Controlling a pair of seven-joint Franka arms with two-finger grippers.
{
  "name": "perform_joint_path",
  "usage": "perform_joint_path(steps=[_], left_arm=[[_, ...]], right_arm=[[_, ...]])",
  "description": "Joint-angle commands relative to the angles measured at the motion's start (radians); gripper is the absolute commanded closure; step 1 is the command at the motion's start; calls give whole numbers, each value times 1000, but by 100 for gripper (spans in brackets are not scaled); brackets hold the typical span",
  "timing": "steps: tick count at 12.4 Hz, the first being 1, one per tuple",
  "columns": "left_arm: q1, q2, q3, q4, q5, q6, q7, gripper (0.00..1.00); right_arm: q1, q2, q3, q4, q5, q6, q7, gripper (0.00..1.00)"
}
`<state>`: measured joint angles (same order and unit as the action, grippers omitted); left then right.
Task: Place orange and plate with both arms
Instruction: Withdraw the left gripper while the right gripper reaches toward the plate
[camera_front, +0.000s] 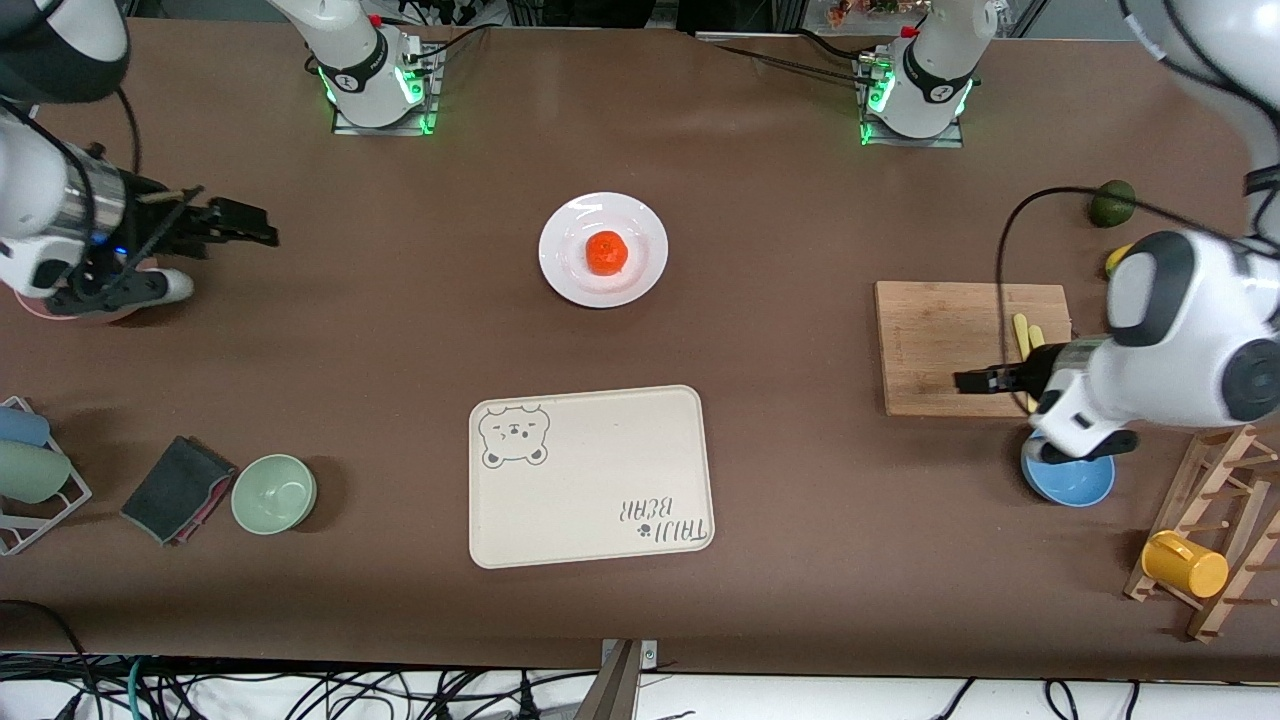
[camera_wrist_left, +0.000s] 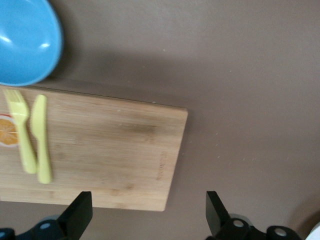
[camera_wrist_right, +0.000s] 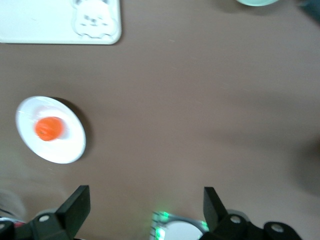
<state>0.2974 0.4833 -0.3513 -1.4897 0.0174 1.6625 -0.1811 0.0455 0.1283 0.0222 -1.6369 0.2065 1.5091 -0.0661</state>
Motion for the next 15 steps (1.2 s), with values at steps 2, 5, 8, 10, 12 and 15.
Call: perform_joint_path(steps=[2, 5, 8, 10, 12, 15], left_arm=[[42, -95, 6, -4, -5, -30, 124, 0], [49, -97, 5, 39, -5, -37, 123, 0], [-40, -207, 145, -16, -34, -6, 127, 0], [-186, -335, 311, -119, -54, 46, 129, 0], [-347, -448, 456, -179, -53, 62, 120, 0], [-382, -489, 474, -207, -53, 2, 132, 0]], right_arm=[[-4, -23, 66, -240, 181, 231, -18, 0], [-4, -7, 163, -386, 308, 443, -27, 0], [-9, 36, 234, -559, 561, 644, -217, 0], [-7, 76, 277, -630, 764, 736, -407, 0], [-9, 137, 283, -652, 858, 761, -570, 0], [-6, 243, 292, -662, 1069, 796, -809, 0]])
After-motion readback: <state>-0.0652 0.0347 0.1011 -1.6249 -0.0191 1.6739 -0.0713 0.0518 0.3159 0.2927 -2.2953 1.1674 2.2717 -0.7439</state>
